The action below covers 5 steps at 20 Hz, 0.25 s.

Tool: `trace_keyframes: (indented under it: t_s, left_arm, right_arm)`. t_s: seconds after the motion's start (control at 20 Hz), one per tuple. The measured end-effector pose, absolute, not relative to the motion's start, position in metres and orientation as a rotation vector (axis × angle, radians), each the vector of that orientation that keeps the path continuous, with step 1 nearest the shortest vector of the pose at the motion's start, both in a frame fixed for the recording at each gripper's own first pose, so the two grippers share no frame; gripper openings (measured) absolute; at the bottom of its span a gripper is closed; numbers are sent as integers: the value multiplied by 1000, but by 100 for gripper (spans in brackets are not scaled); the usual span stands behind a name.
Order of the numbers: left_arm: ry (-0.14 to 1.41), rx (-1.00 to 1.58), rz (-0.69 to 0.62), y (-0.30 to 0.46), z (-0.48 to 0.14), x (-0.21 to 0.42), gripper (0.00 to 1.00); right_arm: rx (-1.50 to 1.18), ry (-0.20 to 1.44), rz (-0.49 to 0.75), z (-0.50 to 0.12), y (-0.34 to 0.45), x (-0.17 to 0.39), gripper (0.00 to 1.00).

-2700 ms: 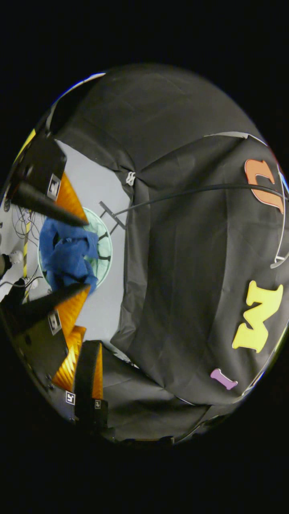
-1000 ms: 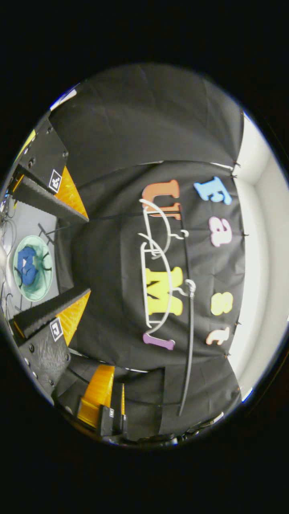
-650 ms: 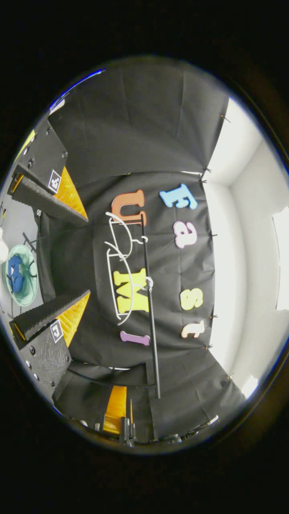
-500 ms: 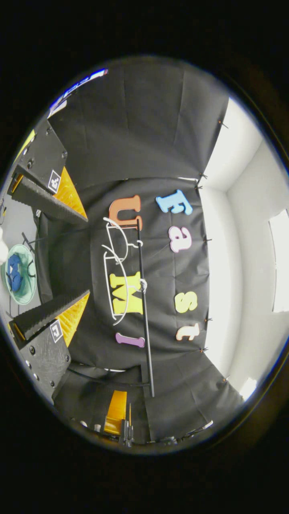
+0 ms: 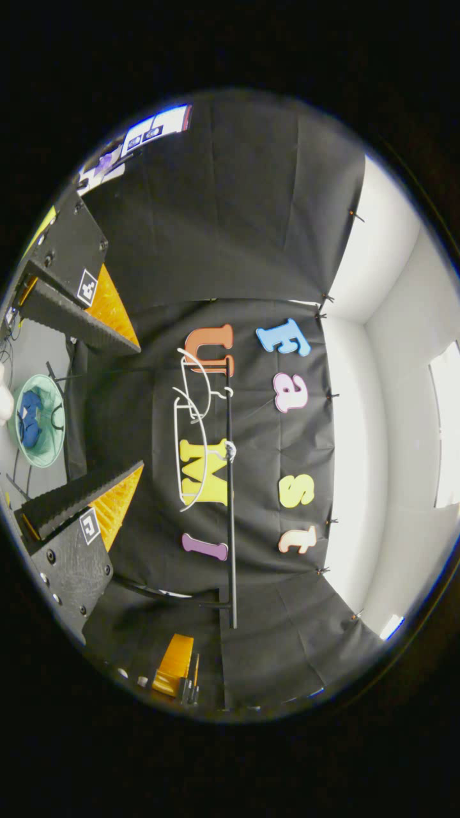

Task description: Grasp the clothes on the hanger with both hands and then place them into the laundry hamper below.

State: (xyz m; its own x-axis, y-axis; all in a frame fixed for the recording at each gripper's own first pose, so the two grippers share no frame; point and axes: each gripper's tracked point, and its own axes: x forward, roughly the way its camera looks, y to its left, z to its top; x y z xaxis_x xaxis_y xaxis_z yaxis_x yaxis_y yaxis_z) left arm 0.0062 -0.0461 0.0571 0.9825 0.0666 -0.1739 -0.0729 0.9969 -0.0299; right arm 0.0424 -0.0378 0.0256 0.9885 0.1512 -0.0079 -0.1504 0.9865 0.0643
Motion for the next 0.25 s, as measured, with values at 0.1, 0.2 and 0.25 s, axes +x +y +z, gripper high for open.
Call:
trace_keyframes:
  t_s: [0.1, 0.2, 0.25]
  left_arm:
    - [169, -22, 81, -54, 65, -2, 100]
    - [166, -8, 106, -54, 67, -10, 100]
    - [162, -5, 114, -55, 71, -13, 100]
  right_arm:
    - [76, 3, 171, 32, -52, 31, 100]
    - [73, -7, 178, 33, -65, 21, 99]
    - [71, -14, 178, 36, -75, 16, 99]
